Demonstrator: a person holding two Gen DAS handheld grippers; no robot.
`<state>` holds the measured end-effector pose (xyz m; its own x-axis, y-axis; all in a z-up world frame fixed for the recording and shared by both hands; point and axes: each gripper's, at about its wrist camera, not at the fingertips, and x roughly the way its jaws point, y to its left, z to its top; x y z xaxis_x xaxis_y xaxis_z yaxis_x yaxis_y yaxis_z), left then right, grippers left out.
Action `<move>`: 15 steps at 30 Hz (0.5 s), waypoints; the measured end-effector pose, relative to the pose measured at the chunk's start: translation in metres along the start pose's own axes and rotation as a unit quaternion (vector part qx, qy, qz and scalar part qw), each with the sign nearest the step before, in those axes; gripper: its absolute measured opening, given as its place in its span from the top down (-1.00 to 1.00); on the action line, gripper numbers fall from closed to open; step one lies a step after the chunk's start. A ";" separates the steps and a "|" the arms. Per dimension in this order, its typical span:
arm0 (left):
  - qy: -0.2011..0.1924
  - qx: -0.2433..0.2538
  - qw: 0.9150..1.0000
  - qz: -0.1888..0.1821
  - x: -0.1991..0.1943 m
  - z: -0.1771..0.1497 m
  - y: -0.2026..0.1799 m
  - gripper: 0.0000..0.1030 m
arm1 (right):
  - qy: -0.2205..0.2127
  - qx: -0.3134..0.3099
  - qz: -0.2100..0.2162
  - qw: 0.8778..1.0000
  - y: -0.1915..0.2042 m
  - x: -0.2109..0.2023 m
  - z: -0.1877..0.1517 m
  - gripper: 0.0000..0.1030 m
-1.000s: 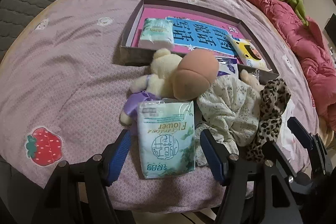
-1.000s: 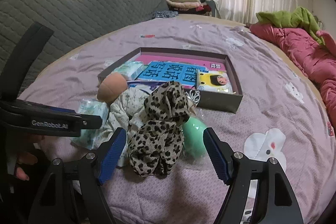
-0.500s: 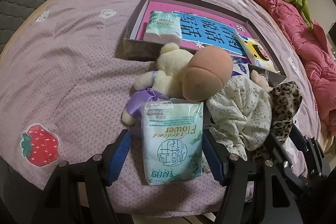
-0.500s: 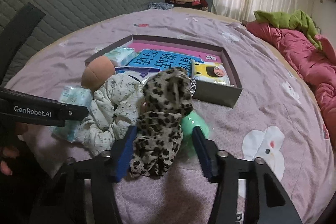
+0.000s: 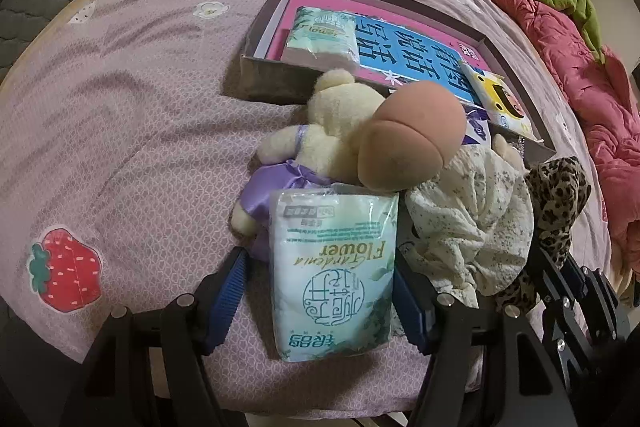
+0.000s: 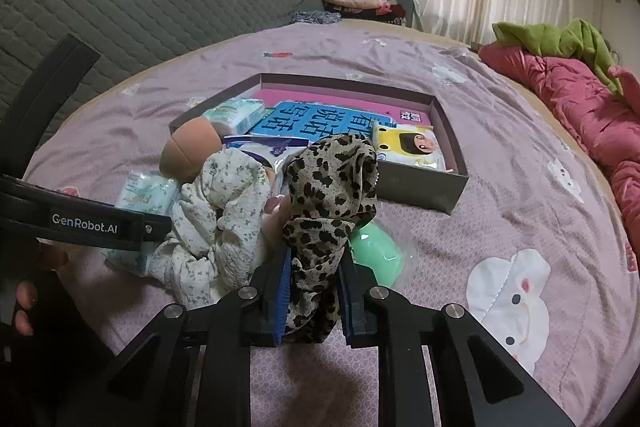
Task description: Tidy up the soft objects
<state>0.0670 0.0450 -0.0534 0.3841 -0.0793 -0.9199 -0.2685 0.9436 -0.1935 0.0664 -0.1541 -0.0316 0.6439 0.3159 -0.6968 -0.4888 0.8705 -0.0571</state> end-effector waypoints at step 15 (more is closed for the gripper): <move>-0.001 -0.018 1.000 -0.013 -0.001 0.002 0.006 0.12 | -0.019 -0.006 0.008 1.000 0.000 -0.006 0.004 0.61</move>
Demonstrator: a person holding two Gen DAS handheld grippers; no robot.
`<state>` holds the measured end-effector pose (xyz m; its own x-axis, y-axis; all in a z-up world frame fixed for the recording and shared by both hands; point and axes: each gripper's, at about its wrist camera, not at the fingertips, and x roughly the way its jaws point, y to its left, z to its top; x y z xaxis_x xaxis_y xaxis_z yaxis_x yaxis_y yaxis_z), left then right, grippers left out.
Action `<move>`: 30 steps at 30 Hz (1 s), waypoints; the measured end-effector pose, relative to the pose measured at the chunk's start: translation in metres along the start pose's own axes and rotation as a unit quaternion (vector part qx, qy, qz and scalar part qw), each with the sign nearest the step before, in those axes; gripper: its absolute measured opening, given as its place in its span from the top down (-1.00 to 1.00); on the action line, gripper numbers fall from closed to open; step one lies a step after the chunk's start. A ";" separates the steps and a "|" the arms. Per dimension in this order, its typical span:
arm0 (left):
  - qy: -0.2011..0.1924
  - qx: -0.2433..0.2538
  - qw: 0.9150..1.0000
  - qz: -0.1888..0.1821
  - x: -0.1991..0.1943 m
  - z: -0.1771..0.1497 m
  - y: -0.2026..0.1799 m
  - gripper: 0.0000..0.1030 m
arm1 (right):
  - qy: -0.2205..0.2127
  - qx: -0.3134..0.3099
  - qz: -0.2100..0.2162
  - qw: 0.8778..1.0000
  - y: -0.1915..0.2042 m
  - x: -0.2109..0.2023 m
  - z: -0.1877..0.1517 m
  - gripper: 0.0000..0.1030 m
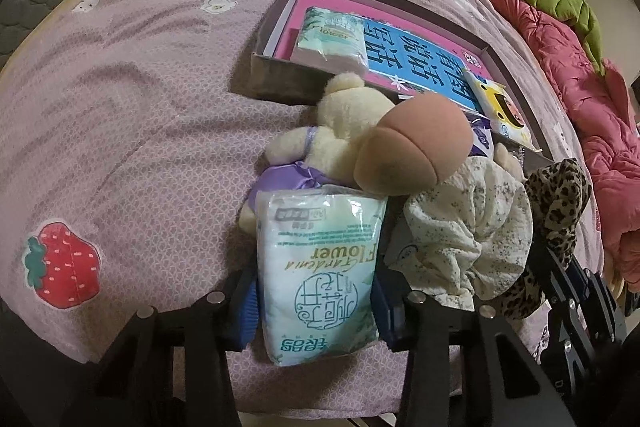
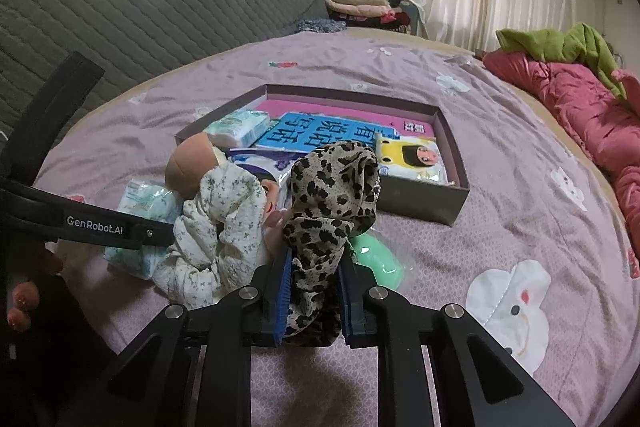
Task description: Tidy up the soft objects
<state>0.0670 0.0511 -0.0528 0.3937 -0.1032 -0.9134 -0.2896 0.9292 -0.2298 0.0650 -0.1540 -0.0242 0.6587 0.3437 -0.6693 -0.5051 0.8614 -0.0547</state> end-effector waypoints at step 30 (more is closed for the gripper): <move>-0.037 0.018 0.999 0.003 -0.038 -0.007 -0.002 0.14 | -0.037 0.002 0.003 0.999 -0.002 -0.021 0.008 0.62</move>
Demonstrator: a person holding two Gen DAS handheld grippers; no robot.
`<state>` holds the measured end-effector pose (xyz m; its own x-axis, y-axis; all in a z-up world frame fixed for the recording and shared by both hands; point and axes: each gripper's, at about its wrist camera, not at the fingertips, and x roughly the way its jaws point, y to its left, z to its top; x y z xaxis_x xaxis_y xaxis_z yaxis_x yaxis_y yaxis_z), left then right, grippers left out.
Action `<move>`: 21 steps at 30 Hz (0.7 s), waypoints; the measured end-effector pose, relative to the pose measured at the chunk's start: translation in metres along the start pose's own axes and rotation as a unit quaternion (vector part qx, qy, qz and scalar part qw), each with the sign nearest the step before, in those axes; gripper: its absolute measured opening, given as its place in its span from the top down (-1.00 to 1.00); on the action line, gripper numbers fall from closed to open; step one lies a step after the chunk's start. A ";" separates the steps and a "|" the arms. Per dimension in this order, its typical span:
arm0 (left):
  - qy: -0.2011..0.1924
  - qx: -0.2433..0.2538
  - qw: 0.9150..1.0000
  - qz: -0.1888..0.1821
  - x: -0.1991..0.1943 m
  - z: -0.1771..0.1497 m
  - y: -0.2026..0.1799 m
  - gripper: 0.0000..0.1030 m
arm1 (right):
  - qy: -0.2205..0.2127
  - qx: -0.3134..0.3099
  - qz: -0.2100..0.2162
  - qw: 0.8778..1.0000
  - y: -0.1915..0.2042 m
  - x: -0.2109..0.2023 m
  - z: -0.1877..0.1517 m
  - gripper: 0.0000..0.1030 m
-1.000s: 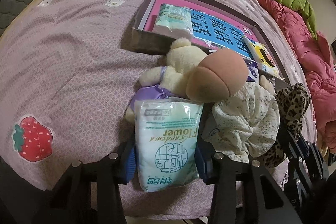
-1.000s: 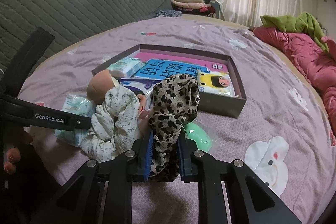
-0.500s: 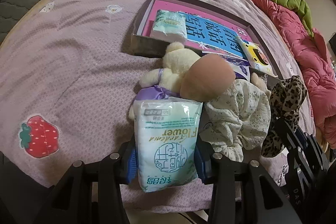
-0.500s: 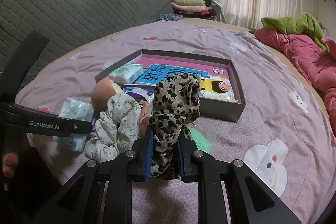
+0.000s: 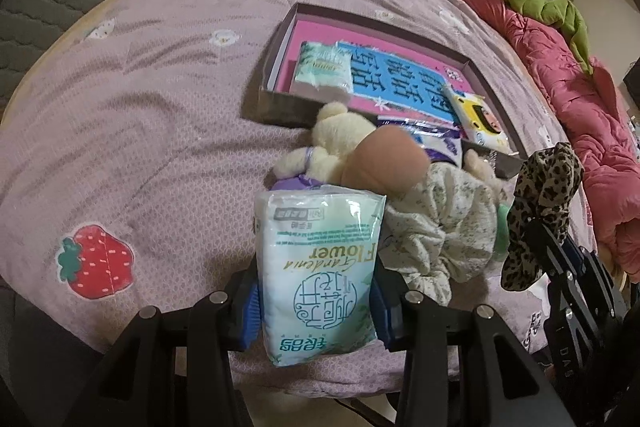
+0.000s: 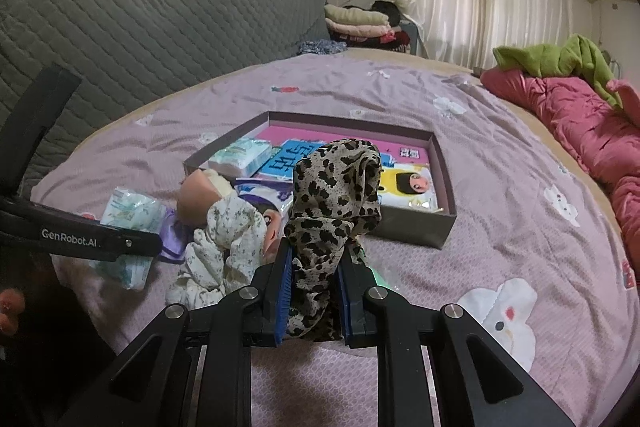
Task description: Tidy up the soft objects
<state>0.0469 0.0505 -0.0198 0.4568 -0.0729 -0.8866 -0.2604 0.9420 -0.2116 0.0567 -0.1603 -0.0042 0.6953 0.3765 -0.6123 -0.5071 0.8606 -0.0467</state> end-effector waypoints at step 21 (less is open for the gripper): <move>-0.060 0.031 0.998 -0.006 -0.029 0.021 -0.027 0.13 | -0.041 -0.011 -0.012 0.999 -0.005 -0.004 0.016 0.62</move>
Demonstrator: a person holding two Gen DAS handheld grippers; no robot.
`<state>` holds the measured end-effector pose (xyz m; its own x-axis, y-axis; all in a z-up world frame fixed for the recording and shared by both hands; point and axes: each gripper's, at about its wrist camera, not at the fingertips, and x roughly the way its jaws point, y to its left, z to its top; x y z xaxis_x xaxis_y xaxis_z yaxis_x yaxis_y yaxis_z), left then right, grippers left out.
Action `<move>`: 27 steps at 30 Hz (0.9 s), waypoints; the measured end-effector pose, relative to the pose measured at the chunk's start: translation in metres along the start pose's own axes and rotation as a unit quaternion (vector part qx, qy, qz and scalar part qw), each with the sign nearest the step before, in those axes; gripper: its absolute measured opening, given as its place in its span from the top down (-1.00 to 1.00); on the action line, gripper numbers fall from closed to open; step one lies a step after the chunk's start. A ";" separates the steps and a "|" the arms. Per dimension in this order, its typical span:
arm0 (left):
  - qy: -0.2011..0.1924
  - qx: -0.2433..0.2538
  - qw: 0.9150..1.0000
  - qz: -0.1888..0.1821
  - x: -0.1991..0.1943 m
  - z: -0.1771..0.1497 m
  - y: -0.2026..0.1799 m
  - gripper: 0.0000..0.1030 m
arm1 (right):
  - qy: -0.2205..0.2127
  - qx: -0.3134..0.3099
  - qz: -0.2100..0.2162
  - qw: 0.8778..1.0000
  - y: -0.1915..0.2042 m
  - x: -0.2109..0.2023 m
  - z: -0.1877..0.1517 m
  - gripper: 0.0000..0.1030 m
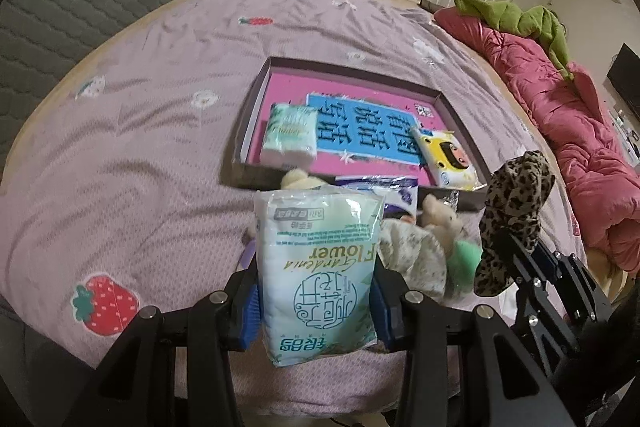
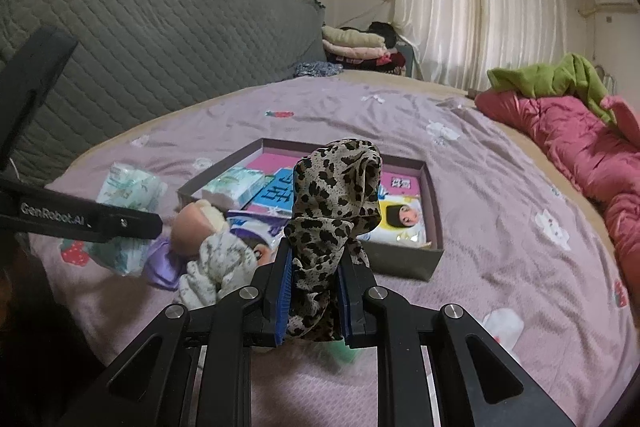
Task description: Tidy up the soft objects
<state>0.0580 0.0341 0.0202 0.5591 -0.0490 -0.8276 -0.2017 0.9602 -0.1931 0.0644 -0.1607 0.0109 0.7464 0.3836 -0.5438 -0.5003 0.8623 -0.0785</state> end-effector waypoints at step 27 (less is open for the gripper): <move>-0.018 0.020 1.000 0.000 0.016 0.032 -0.030 0.13 | -0.027 0.010 0.007 1.000 -0.026 0.024 0.021 0.62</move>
<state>0.0985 0.0133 0.0295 0.5878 -0.0403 -0.8080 -0.1691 0.9706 -0.1714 0.1045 -0.1674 0.0174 0.7618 0.4133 -0.4988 -0.5030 0.8626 -0.0536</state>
